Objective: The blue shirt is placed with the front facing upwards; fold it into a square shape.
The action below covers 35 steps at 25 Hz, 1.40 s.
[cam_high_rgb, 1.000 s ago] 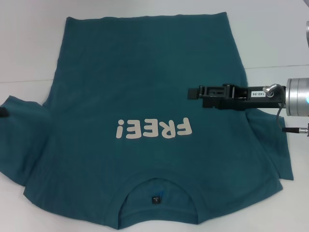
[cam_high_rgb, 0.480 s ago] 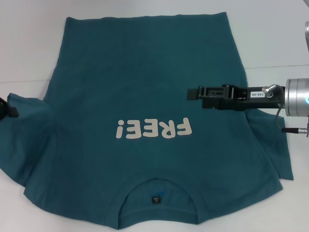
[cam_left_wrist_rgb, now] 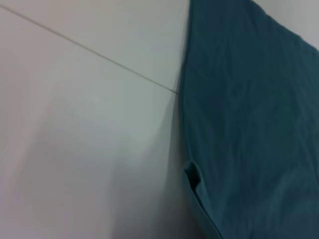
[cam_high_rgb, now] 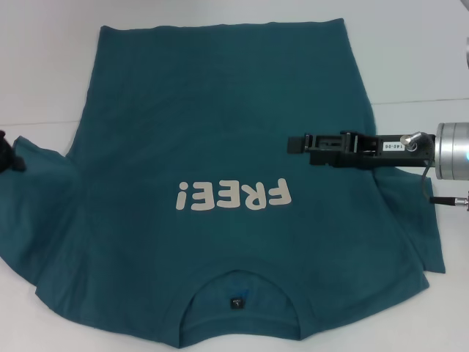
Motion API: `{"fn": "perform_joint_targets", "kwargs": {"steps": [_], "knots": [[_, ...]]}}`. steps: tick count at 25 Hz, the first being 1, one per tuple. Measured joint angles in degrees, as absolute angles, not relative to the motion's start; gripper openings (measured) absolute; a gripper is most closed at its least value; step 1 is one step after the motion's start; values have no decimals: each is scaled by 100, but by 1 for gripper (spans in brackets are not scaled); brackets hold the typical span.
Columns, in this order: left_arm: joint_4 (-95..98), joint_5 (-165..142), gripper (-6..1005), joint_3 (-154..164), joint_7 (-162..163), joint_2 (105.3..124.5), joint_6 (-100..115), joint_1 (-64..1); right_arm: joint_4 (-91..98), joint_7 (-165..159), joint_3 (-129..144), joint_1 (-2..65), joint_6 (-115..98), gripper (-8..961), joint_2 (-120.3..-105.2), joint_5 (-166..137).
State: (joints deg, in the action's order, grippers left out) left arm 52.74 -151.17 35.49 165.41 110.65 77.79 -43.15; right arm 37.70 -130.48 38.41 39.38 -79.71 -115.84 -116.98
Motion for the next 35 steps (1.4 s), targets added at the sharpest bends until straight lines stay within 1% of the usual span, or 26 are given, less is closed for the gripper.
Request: {"fn": "perform_joint_targets", "kwargs": {"steps": [3, 9, 14, 15, 16, 23, 30, 35], "knots": [[5187, -15334, 10, 3563, 16607, 11101, 7763, -4570, 3770, -13017, 3786, 3931, -7953, 914, -11584, -11699], [4916, -15719, 11, 3618, 16697, 11259, 7616, -4984, 3769, -13012, 3706, 3909, -7896, 915, -11579, -11699], [4879, -15783, 11, 3939, 16927, 11420, 7482, -5018, 3722, -13009, 3602, 3884, -7878, 915, -11564, -11698], [4872, -15840, 11, 4086, 17033, 11476, 7403, -5051, 3707, -13007, 3594, 3877, -7851, 915, -11561, -11698], [4872, -15840, 11, 4086, 17033, 11476, 7403, -5051, 3703, -13004, 3588, 3871, -7827, 915, -11559, -11698], [4627, -16058, 12, 4134, 17068, 11710, 7166, -5367, 3681, -12999, 3570, 3858, -7699, 915, -11557, -11698], [4583, -16080, 12, 4265, 17065, 11993, 6836, -5327, 3645, -13000, 3560, 3858, -7658, 914, -11532, -11698], [4422, -16087, 11, 4279, 17063, 12024, 6648, -5355, 3645, -13016, 3550, 3858, -7532, 915, -11511, -11698]]}}
